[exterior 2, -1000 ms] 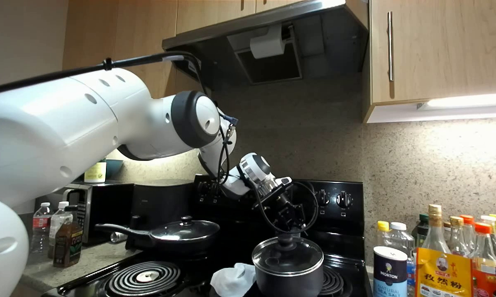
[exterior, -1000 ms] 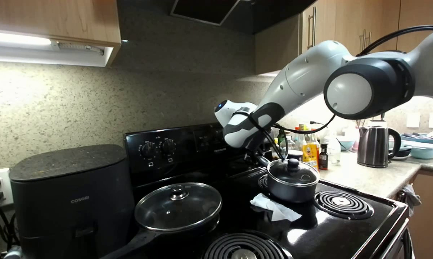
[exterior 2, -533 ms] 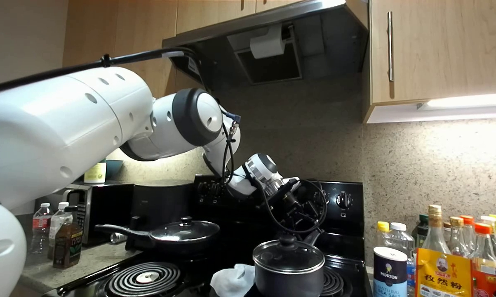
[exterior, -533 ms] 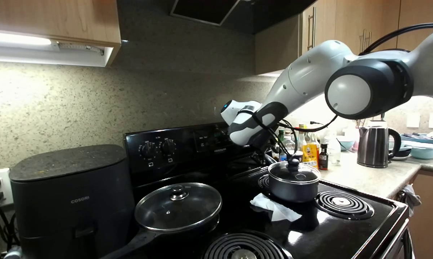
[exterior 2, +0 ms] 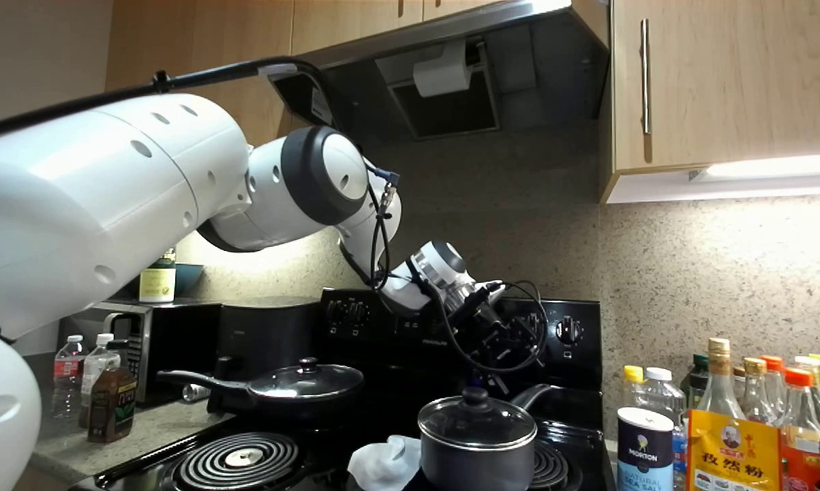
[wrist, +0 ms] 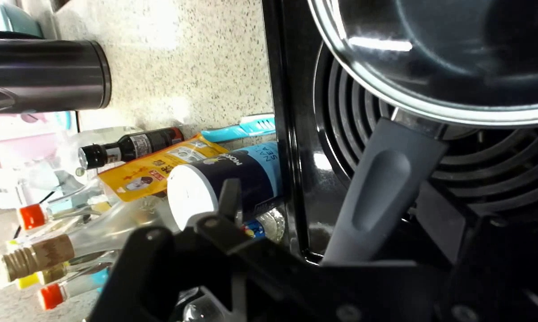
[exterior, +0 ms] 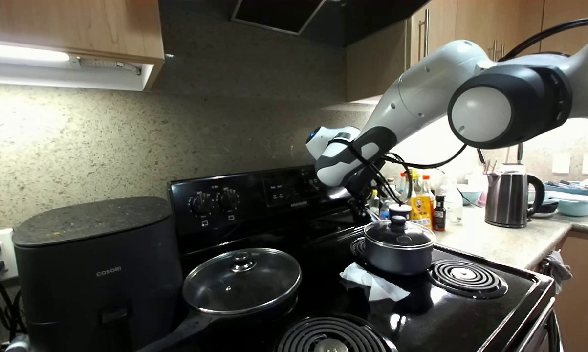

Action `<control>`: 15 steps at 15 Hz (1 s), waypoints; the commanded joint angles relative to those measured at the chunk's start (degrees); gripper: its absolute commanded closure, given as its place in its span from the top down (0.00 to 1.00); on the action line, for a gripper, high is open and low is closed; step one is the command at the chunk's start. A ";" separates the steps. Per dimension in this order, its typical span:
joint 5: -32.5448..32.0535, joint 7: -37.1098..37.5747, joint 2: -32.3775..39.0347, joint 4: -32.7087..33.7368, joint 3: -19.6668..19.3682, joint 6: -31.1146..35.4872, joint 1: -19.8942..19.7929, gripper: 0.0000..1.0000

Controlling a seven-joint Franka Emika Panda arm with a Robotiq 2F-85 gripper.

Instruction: Move the pot from the right bottom plate to the right top plate of the stove

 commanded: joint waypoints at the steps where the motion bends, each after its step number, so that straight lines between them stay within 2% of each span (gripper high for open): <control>1: -1.08 5.59 -8.71 -9.63 0.06 1.40 0.56 1.00; 5: -0.66 8.00 -14.77 -15.87 0.86 -2.40 0.58 1.00; 9: -4.44 14.53 -19.95 -24.65 0.35 -10.70 1.83 1.00; 10: -2.75 10.75 -15.39 -17.20 2.25 -9.35 -0.81 1.00; 15: -2.79 11.17 -15.58 -17.39 3.10 -9.67 -1.26 1.00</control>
